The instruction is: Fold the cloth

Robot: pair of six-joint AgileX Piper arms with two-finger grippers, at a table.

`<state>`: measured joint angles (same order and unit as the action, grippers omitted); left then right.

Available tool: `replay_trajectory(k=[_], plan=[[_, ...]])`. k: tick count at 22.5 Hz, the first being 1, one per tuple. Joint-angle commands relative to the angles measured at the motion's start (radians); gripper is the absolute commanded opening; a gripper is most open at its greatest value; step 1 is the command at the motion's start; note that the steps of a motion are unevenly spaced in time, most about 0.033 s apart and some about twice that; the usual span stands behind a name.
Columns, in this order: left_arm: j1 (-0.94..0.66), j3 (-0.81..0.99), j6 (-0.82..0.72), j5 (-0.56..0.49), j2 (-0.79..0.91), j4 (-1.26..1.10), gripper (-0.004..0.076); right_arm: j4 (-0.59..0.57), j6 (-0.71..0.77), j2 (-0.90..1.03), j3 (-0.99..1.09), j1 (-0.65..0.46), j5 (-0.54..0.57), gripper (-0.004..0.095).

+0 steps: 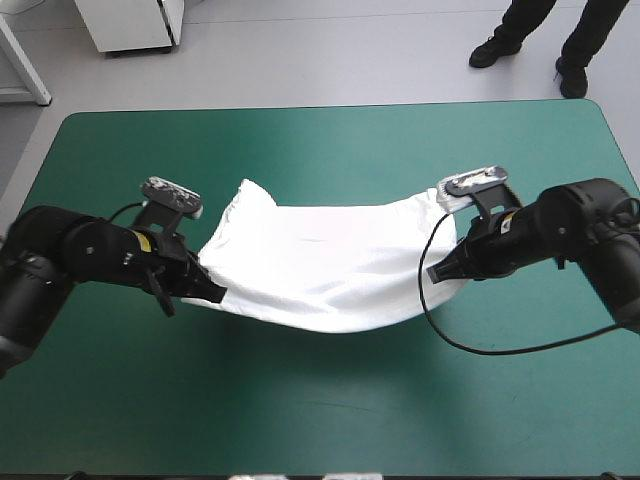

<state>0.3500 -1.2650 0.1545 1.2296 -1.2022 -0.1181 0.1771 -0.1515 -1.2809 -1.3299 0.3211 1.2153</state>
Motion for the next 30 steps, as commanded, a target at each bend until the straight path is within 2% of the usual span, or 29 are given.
replay_trajectory(k=[1, 9, 13, 16, 21, 24, 27, 30], plan=[[0.007, -0.142, -0.012, 0.058, 0.083, -0.026, -0.001, 0.014, 0.018, 0.086, -0.126, 0.003, 0.019, -0.0017], [0.007, -0.462, 0.005, 0.055, 0.117, -0.113, -0.001, 0.047, 0.018, 0.143, -0.415, 0.003, 0.018, -0.0017], [0.007, -0.722, 0.029, -0.011, 0.091, -0.13, -0.001, 0.052, 0.018, 0.143, -0.618, 0.003, -0.097, -0.0016], [0.007, -0.88, 0.06, -0.137, 0.078, -0.142, -0.001, 0.049, 0.018, 0.143, -0.733, 0.003, -0.237, -0.0017], [0.007, -0.961, 0.123, -0.397, 0.073, -0.177, -0.001, 0.041, 0.011, 0.136, -0.83, 0.003, -0.493, -0.0017], [0.007, -0.961, 0.122, -0.487, 0.042, -0.172, -0.001, 0.041, 0.011, 0.108, -0.847, 0.003, -0.581, -0.0017], [0.007, -0.965, 0.099, -0.642, -0.046, -0.167, -0.001, -0.015, 0.063, 0.03, -0.849, 0.003, -0.649, -0.0017], [0.007, -0.966, 0.099, -0.754, -0.119, -0.167, -0.001, -0.046, 0.081, -0.026, -0.849, 0.0, -0.703, -0.0017]])
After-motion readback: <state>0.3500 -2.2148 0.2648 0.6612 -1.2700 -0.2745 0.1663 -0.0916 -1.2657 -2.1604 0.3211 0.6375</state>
